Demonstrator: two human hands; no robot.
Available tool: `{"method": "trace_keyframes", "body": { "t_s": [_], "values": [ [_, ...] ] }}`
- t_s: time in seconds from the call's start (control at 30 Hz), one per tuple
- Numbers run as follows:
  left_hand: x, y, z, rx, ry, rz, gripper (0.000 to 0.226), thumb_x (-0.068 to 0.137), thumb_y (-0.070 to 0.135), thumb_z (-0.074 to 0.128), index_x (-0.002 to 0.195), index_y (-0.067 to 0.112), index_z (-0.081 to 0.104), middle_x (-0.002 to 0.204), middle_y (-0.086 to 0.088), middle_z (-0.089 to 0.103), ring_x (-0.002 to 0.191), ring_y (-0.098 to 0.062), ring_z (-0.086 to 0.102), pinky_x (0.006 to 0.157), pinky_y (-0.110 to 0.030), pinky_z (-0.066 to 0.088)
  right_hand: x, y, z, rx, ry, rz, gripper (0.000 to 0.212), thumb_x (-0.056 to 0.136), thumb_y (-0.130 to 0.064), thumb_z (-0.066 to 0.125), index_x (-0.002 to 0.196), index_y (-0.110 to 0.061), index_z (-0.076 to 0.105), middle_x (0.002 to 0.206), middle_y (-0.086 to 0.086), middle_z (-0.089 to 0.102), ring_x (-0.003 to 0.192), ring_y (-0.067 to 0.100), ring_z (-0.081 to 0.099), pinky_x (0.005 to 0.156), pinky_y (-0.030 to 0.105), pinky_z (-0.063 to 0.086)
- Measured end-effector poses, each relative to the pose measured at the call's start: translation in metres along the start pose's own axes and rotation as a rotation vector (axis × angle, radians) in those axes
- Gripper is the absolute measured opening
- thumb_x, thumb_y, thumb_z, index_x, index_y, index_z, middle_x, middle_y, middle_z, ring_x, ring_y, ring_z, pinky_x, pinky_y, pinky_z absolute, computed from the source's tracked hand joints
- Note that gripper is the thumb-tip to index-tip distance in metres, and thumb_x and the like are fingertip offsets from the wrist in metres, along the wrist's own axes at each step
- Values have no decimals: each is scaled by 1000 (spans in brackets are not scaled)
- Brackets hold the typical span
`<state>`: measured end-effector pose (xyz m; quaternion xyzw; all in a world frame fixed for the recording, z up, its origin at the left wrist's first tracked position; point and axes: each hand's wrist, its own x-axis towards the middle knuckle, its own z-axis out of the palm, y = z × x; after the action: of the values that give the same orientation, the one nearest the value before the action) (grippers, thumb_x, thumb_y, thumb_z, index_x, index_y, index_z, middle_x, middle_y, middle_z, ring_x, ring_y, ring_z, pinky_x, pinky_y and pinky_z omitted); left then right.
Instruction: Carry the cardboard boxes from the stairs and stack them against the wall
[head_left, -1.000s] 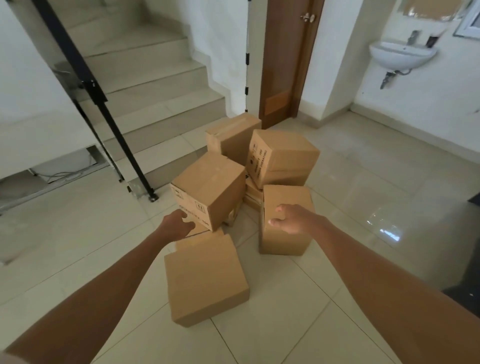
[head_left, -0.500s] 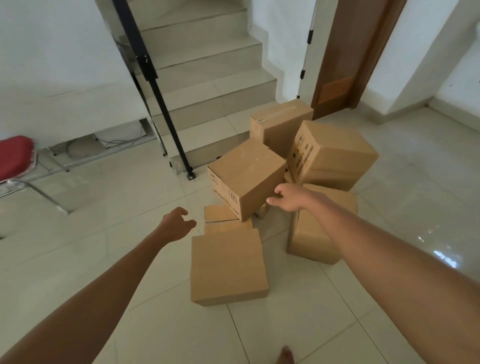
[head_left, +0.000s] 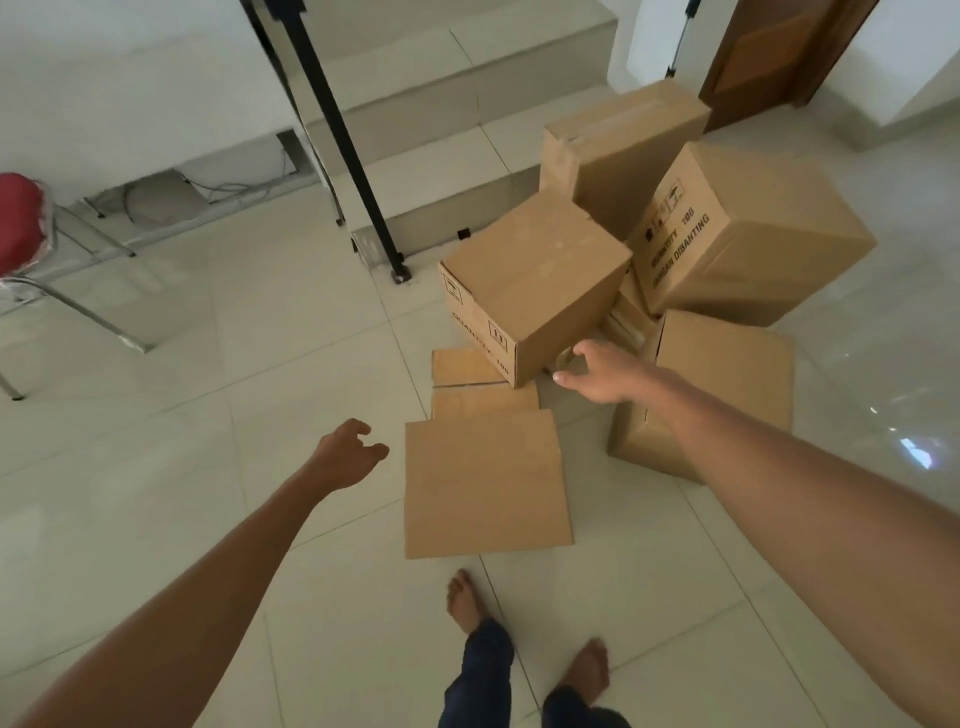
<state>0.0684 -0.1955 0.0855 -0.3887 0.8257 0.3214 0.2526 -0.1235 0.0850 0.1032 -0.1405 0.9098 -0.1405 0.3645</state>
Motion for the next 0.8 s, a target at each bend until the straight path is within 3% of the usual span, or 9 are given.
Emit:
{"method": "trace_keyframes", "body": {
  "t_s": [0.13,0.27,0.4,0.47,0.6,0.8],
  "values": [
    [66,-3,18,-1,-30,-30,49,91,32,60,133,11,49,129,-11,59,124,-27,49,97,-32,39,60,10,33,99,-35,72,74,95,-53,46,151,-11,23,155,9,31,140,28,34,105,39,34],
    [131,-11,52,-2,-73,-82,51,90,35,61,133,11,49,127,-9,61,123,-27,50,99,-33,39,122,25,79,197,-43,116,77,96,-53,46,153,-11,16,159,10,18,145,28,24,112,41,27],
    [187,-26,98,-76,-76,-146,52,90,36,60,134,13,48,124,-5,62,124,-24,49,95,-31,36,186,52,135,357,24,235,79,95,-52,48,153,-9,16,159,11,18,143,30,26,112,38,27],
    [211,-39,126,-108,-99,-186,56,89,38,59,137,14,44,131,-5,58,125,-24,48,92,-29,34,212,65,168,427,47,316,80,94,-52,50,152,-7,17,157,13,21,141,31,30,110,35,30],
    [251,-77,180,-120,-142,-279,70,88,43,60,144,10,34,145,-12,43,132,-28,43,102,-35,35,250,95,237,472,4,442,82,94,-52,50,151,-4,14,156,16,23,138,34,34,107,36,34],
    [291,-121,233,-199,-136,-366,80,86,44,63,147,6,28,149,-11,36,133,-28,40,104,-38,35,270,134,322,502,-49,594,81,94,-57,46,147,-2,20,150,19,33,133,36,40,102,38,38]
  ]
}}
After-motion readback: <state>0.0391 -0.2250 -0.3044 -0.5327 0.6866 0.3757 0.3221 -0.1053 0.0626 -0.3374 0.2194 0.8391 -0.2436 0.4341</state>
